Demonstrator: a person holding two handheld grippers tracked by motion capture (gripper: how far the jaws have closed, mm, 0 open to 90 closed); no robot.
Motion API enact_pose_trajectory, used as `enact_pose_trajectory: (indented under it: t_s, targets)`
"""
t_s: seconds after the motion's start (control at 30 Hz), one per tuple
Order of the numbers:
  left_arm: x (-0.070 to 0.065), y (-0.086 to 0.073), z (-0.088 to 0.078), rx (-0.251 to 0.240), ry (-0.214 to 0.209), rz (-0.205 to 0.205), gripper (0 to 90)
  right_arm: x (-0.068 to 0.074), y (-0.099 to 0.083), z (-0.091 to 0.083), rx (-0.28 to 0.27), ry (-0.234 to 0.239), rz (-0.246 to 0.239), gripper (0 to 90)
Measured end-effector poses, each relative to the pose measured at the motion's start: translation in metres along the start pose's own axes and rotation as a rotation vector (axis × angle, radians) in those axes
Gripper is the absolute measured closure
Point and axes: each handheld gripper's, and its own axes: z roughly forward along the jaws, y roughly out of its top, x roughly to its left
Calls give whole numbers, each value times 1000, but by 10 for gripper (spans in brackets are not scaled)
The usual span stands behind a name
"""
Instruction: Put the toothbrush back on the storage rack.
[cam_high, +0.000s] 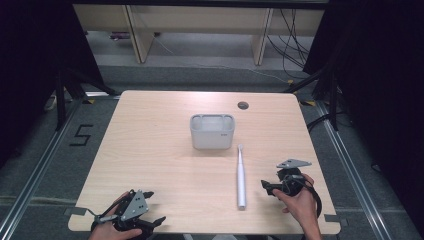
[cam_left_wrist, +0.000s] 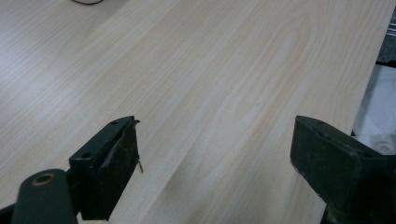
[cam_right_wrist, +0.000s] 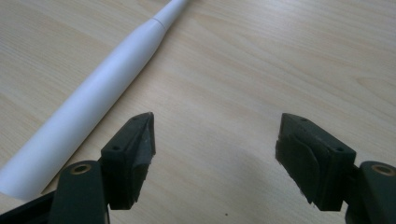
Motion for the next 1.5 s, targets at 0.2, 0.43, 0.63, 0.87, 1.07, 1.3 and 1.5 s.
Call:
enact_pose_trajectory:
  t_s: [0.2, 0.43, 0.63, 0.87, 1.07, 1.3, 1.5]
  targets:
    - [0, 0, -1, 3, -14, 0, 148, 4, 3, 3, 11, 18, -21, 288]
    - [0, 0, 0, 2, -2, 1, 148, 9, 5, 6, 20, 30, -29, 288]
    - [0, 0, 0, 7, -4, 6, 148, 14, 10, 5, 41, 36, -30, 299]
    - [0, -1, 0, 10, -1, 7, 148, 16, 19, 4, 42, 45, -37, 317]
    - [0, -1, 0, 8, -4, 3, 148, 23, 26, 11, 40, 68, -65, 339]
    - [1, 0, 0, 11, -2, 8, 148, 33, 37, 17, 79, 89, -78, 347]
    - [1, 0, -1, 15, 0, 12, 148, 42, 45, 26, 88, 113, -103, 350]
